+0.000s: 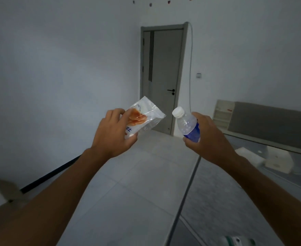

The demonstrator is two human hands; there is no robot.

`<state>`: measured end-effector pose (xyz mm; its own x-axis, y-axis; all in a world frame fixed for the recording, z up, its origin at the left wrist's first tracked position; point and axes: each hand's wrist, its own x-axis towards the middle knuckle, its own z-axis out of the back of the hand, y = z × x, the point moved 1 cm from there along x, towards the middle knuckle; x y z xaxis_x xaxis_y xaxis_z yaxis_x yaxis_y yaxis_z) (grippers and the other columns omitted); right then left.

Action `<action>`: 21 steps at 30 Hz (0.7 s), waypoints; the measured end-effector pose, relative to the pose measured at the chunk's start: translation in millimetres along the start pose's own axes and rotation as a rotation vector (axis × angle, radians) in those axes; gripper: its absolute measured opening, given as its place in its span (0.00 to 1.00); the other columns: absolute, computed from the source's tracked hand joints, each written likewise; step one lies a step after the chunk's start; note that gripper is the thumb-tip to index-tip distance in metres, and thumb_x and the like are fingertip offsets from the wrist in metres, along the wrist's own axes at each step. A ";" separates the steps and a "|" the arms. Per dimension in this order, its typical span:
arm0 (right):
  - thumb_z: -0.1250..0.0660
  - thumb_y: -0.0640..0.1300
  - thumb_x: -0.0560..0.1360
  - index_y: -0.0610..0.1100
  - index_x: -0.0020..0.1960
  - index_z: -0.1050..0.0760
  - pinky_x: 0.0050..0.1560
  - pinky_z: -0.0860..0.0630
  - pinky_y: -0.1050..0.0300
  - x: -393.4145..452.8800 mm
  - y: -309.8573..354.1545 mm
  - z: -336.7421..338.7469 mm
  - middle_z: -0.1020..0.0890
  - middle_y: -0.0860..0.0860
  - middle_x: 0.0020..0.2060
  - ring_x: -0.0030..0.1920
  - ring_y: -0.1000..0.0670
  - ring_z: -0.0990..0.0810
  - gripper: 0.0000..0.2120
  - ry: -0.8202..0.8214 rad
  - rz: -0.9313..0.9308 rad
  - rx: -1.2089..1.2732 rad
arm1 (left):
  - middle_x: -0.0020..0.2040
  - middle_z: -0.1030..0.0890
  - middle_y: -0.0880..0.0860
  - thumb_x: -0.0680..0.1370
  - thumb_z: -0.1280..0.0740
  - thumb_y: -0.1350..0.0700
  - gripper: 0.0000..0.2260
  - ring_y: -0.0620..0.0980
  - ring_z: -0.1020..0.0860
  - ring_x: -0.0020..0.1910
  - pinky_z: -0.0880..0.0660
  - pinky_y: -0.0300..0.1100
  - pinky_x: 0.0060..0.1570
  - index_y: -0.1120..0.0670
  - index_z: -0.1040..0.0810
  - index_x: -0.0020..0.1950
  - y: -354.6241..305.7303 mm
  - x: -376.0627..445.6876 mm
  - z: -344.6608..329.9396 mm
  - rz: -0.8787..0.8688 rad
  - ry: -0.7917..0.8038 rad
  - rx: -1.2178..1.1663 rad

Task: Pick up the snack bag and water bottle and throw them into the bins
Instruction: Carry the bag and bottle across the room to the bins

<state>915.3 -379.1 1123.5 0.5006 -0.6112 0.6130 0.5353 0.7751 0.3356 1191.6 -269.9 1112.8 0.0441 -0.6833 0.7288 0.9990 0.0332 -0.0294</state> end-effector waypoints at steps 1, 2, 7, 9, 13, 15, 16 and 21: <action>0.26 0.53 0.66 0.49 0.71 0.42 0.54 0.23 0.51 11.8 2.5 -16.9 0.29 0.48 0.64 0.57 0.50 0.26 0.39 0.012 0.011 0.003 | 0.60 0.26 0.58 0.71 0.32 0.40 0.33 0.56 0.29 0.56 0.28 0.47 0.47 0.53 0.33 0.72 15.7 0.2 -3.7 0.014 0.002 0.009; 0.26 0.52 0.66 0.49 0.71 0.42 0.54 0.22 0.50 21.3 4.7 -30.8 0.29 0.48 0.64 0.57 0.49 0.26 0.38 0.021 0.023 0.002 | 0.60 0.26 0.58 0.71 0.32 0.40 0.33 0.56 0.29 0.56 0.28 0.47 0.47 0.53 0.33 0.72 28.7 0.7 -7.8 0.023 -0.001 0.017; 0.27 0.51 0.67 0.48 0.71 0.41 0.54 0.23 0.49 90.1 2.8 -109.6 0.28 0.47 0.64 0.57 0.47 0.25 0.37 0.037 0.060 0.056 | 0.60 0.26 0.57 0.71 0.35 0.39 0.33 0.56 0.29 0.56 0.28 0.47 0.46 0.53 0.33 0.72 102.5 17.7 -42.2 0.055 -0.006 0.062; 0.27 0.51 0.67 0.49 0.71 0.41 0.54 0.23 0.47 128.1 -3.6 -141.0 0.29 0.47 0.64 0.57 0.47 0.25 0.38 0.040 0.076 0.077 | 0.59 0.26 0.57 0.71 0.37 0.38 0.32 0.56 0.30 0.56 0.27 0.48 0.46 0.53 0.34 0.72 136.0 35.2 -60.4 0.073 0.008 0.080; 0.28 0.53 0.67 0.50 0.71 0.42 0.56 0.23 0.46 211.7 -21.7 -197.9 0.29 0.49 0.64 0.58 0.48 0.26 0.38 0.092 0.087 0.123 | 0.59 0.26 0.57 0.71 0.38 0.38 0.32 0.57 0.29 0.56 0.25 0.51 0.45 0.53 0.35 0.71 201.4 85.9 -98.3 0.091 0.022 0.133; 0.28 0.53 0.67 0.51 0.71 0.42 0.56 0.23 0.46 251.4 -32.4 -227.1 0.29 0.49 0.64 0.58 0.48 0.26 0.37 0.111 0.088 0.133 | 0.59 0.26 0.57 0.71 0.37 0.39 0.32 0.56 0.29 0.56 0.25 0.50 0.46 0.53 0.35 0.71 232.6 112.8 -120.1 0.100 0.022 0.147; 0.28 0.53 0.67 0.52 0.71 0.42 0.55 0.23 0.46 270.1 -36.5 -241.6 0.29 0.49 0.64 0.58 0.48 0.26 0.37 0.115 0.096 0.134 | 0.59 0.26 0.58 0.71 0.37 0.39 0.33 0.56 0.29 0.56 0.25 0.50 0.46 0.53 0.35 0.71 247.4 124.9 -131.4 0.108 0.023 0.153; 0.27 0.49 0.68 0.47 0.70 0.39 0.53 0.30 0.57 354.0 -57.9 -316.4 0.28 0.47 0.64 0.58 0.49 0.27 0.36 0.152 0.126 0.156 | 0.60 0.27 0.57 0.71 0.35 0.40 0.34 0.56 0.30 0.58 0.25 0.51 0.48 0.54 0.35 0.73 319.6 172.6 -195.8 0.136 0.054 0.154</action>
<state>1276.8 -691.0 1094.8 0.6597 -0.5164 0.5461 0.3570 0.8547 0.3770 1519.2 -520.0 1095.2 0.1827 -0.7030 0.6874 0.9717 0.2357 -0.0171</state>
